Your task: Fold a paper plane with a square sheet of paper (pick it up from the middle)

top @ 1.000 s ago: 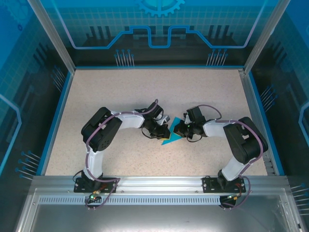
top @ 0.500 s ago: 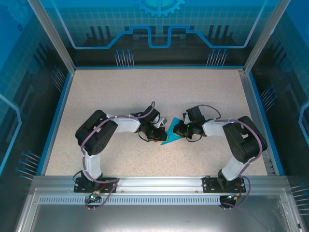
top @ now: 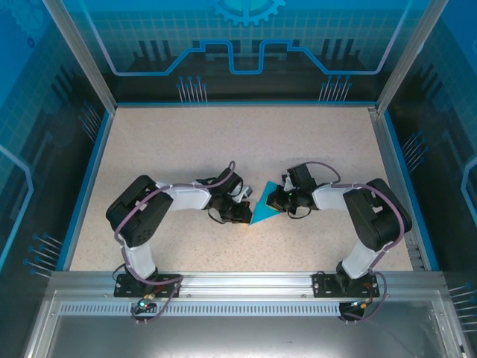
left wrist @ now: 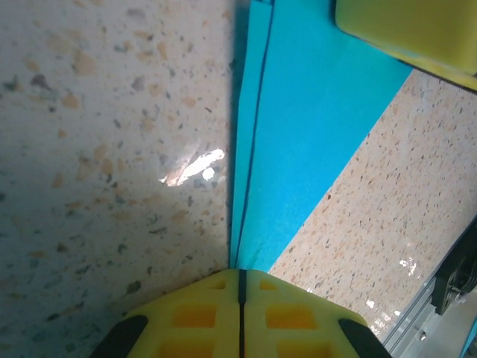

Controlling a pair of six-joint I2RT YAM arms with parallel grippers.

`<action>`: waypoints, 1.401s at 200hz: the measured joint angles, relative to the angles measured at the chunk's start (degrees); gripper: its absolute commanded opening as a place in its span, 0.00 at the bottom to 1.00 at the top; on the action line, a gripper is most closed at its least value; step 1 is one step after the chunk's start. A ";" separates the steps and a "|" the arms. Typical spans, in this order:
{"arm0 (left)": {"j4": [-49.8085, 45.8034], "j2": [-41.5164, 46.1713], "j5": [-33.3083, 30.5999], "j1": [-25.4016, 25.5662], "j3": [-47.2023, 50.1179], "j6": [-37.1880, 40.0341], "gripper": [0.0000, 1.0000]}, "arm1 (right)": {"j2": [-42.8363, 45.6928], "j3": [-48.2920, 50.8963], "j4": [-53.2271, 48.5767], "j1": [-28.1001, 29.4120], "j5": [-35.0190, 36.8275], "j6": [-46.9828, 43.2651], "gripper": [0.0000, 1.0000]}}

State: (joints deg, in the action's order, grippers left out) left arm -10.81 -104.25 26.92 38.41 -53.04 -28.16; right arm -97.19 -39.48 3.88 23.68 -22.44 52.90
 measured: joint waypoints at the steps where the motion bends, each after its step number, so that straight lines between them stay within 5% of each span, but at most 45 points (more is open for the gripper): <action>1: -0.02 0.02 -0.09 0.02 0.02 0.02 0.08 | 0.00 0.00 0.00 -0.02 -0.04 0.00 0.08; 83: 3.65 5.53 -5.07 1.27 0.11 -3.43 0.09 | -1.90 -0.76 2.14 -0.20 -1.84 0.04 0.08; 221: 5.86 1.75 -5.29 1.77 2.69 -4.50 0.05 | -2.14 -1.20 1.86 -0.20 -1.88 0.00 0.08; 280: -0.90 6.56 -6.19 1.86 5.40 -3.19 0.03 | -2.16 -1.40 1.46 -0.20 -1.84 0.00 0.08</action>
State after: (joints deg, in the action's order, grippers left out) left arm -11.70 -97.69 20.73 40.27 -47.64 -31.35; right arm -99.35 -40.88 5.34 23.49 -24.27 52.90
